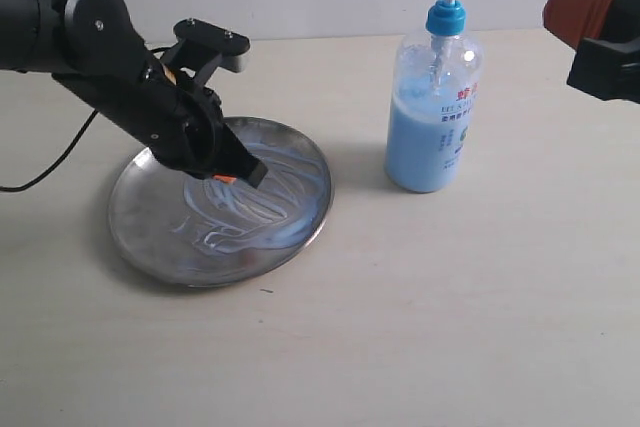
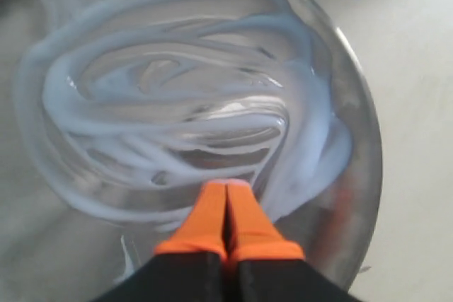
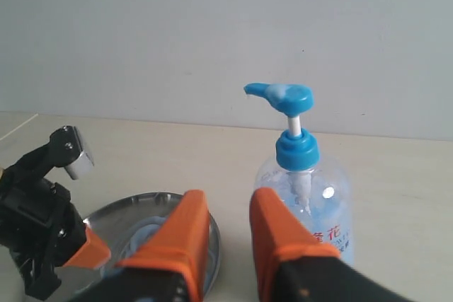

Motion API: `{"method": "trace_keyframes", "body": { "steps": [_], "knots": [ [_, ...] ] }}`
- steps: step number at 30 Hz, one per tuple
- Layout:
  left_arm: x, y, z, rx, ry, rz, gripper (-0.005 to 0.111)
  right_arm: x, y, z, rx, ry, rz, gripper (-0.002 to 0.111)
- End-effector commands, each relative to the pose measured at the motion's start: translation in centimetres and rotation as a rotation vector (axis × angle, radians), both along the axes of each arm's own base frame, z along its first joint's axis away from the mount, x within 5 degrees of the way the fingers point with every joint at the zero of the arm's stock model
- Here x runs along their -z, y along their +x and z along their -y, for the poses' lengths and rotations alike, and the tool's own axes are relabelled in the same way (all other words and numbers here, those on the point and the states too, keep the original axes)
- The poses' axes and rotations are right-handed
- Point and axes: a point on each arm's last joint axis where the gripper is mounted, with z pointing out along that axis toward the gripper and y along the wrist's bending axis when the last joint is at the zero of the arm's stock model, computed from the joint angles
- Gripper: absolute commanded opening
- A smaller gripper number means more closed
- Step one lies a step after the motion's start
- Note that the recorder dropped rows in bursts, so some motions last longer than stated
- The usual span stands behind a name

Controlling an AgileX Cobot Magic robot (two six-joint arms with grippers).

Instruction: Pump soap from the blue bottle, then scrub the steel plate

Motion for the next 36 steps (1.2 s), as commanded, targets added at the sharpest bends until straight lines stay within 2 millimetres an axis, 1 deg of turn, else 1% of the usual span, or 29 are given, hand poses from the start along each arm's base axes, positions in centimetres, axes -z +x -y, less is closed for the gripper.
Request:
{"method": "trace_keyframes", "body": {
  "steps": [1, 5, 7, 11, 15, 18, 21, 25, 27, 33, 36],
  "knots": [
    [0.3, -1.4, -0.9, -0.043, -0.032, 0.021, 0.0, 0.0, -0.2, 0.1, 0.002, -0.004, 0.011, 0.024],
    [-0.2, -2.3, -1.5, -0.05, -0.042, 0.048, 0.0, 0.0, -0.2, 0.1, 0.002, -0.004, 0.011, 0.024],
    [-0.8, -2.5, -1.7, -0.058, -0.059, 0.068, 0.0, 0.0, -0.2, 0.1, -0.001, -0.005, 0.007, 0.024],
    [-2.0, -3.1, -2.0, -0.074, -0.094, 0.087, 0.0, 0.6, -0.4, -0.2, -0.067, -0.138, -0.007, 0.024],
    [-3.2, -3.9, -2.4, -0.081, -0.122, 0.11, 0.0, 0.4, -0.3, -0.1, -0.05, -0.133, 0.019, 0.024],
    [-4.1, -4.6, -2.7, -0.093, -0.149, 0.123, 0.0, 1.0, -0.2, 0.5, 0.014, -0.117, 0.066, 0.024],
    [-5.2, -5.5, -3.2, -0.101, -0.178, 0.146, 0.0, 2.6, -0.1, 2.0, 0.164, -0.02, 0.047, 0.024],
    [-6.6, -6.8, -4.0, -0.106, -0.212, 0.185, 0.0, 4.0, -0.2, 4.1, 0.323, -0.07, 0.048, 0.024],
    [-7.6, -7.5, -4.3, -0.105, -0.233, 0.214, 0.0, 3.9, -0.2, 4.8, 0.379, -0.103, 0.05, 0.024],
    [-11.1, -9.4, -5.5, -0.119, -0.329, 0.326, 0.0, 3.4, -0.3, 5.6, 0.448, -0.229, 0.109, 0.024],
    [-12.4, -10.3, -6.6, -0.143, -0.371, 0.399, 0.0, 2.8, -0.6, 5.8, 0.461, -0.212, 0.14, 0.024]
  ]
}}
